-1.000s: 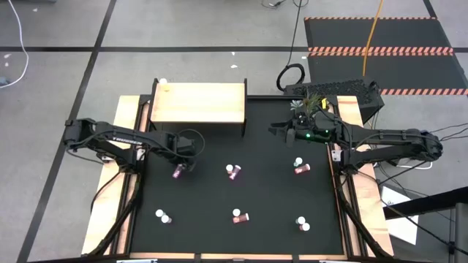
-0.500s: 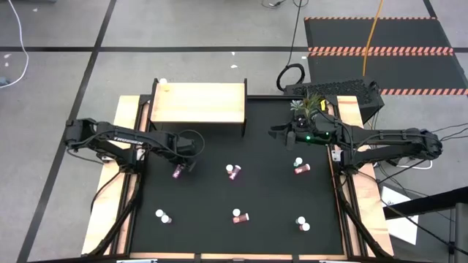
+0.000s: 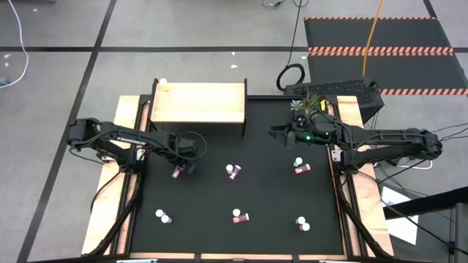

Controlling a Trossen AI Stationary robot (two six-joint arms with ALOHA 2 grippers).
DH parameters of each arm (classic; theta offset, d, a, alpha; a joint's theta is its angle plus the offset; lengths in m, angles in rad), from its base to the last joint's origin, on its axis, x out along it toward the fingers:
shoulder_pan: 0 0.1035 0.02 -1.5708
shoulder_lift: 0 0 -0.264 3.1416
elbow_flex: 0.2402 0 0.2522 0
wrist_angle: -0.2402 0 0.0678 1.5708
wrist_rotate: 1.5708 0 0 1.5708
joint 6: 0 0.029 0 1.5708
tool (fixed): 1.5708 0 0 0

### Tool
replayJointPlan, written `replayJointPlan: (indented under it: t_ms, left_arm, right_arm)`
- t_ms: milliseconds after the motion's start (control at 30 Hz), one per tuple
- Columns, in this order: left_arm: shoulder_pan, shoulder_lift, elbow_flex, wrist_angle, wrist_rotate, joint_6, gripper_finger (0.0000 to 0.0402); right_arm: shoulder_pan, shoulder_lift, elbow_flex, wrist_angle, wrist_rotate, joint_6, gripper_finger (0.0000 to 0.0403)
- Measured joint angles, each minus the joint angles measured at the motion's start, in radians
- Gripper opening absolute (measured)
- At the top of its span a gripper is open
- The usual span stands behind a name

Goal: Pick and place medicine bottles onto shelf by color
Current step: Put the top left pink medicine bottle on the shelf

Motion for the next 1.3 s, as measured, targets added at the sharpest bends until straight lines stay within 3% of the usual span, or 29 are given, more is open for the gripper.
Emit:
replayJointPlan:
  t_ms: [333, 533, 867, 1133, 1300]
  left_arm:
    - [0.0, 0.0, 0.0, 0.001, -0.006, -0.009, 0.0122]
    - [0.002, -0.013, 0.013, -0.001, -0.007, -0.032, 0.0127]
    - [0.006, -0.159, 0.2, -0.009, -0.017, 0.006, 0.0124]
    - [0.107, -0.263, 0.437, 0.001, -0.215, 0.302, 0.0123]
    - [0.236, -0.265, 0.542, 0.125, -0.343, 0.603, 0.0123]
  right_arm:
    - [0.0, 0.0, 0.0, -0.006, 0.0, 0.0, 0.0203]
    - [0.0, 0.0, 0.0, -0.024, 0.0, 0.0, 0.0203]
    - [0.0, -0.006, 0.0, -0.034, 0.0, -0.004, 0.0203]
    - [-0.011, -0.033, 0.0, -0.035, 0.0, -0.052, 0.0203]
    - [-0.023, -0.051, 0.0, -0.036, 0.0, -0.087, 0.0203]
